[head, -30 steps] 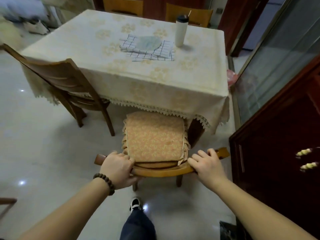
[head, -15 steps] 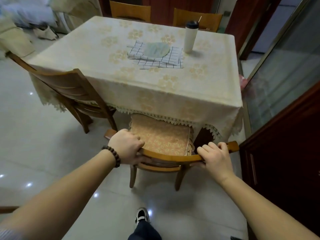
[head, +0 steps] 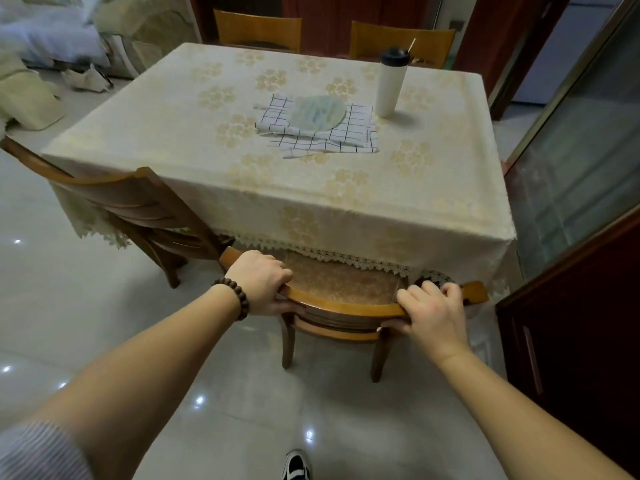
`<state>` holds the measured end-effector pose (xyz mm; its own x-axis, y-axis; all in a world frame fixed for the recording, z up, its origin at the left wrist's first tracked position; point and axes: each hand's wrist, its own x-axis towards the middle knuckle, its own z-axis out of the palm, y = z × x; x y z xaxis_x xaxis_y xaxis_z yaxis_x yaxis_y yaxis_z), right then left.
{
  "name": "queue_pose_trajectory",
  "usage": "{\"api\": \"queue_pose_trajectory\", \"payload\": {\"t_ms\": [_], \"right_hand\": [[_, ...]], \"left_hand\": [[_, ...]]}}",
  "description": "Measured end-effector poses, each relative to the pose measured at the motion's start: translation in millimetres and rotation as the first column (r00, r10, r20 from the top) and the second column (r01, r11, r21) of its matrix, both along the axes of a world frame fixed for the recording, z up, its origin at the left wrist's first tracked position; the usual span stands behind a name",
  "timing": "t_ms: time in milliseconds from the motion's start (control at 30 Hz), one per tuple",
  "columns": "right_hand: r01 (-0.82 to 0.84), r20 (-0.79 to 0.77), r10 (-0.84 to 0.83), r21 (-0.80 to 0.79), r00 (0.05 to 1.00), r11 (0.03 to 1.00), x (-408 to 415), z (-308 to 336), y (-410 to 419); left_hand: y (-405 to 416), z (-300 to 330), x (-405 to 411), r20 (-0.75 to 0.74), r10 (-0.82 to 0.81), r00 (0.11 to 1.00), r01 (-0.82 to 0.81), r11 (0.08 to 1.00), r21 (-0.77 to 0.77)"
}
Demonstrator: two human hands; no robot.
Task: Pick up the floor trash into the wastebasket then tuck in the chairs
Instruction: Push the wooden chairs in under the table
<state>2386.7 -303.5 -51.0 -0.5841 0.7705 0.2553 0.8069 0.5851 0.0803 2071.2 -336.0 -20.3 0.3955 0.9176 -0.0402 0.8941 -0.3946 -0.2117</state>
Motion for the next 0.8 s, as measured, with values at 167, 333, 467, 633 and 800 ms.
{"api": "queue_pose_trajectory", "payload": {"t_ms": [167,333,467,633,800], "right_hand": [[-0.022,0.012,0.022,0.023,1.0,0.999,-21.6,11.5,29.6],[-0.012,0.017,0.012,0.021,1.0,1.0,-42.1,23.6,53.3],[0.025,0.029,-0.026,0.004,0.999,1.0,-53.0,29.2,68.8],[0.058,0.062,-0.055,-0.039,0.997,0.998,-64.3,28.5,92.0],[0.091,0.093,-0.083,-0.092,0.992,0.992,-64.0,24.9,120.2]], "left_hand": [[29.4,8.6,-19.9,0.023,0.011,1.0,-0.011,1.0,-0.006],[64.8,17.0,-43.6,-0.002,0.005,1.0,-0.005,0.999,-0.045],[87.9,20.0,-53.7,-0.033,-0.006,0.999,0.004,0.998,-0.06],[115.6,19.6,-59.1,-0.062,0.021,0.998,-0.027,0.995,-0.096],[141.1,11.8,-56.1,-0.066,0.043,0.997,-0.05,0.993,-0.107]]}}
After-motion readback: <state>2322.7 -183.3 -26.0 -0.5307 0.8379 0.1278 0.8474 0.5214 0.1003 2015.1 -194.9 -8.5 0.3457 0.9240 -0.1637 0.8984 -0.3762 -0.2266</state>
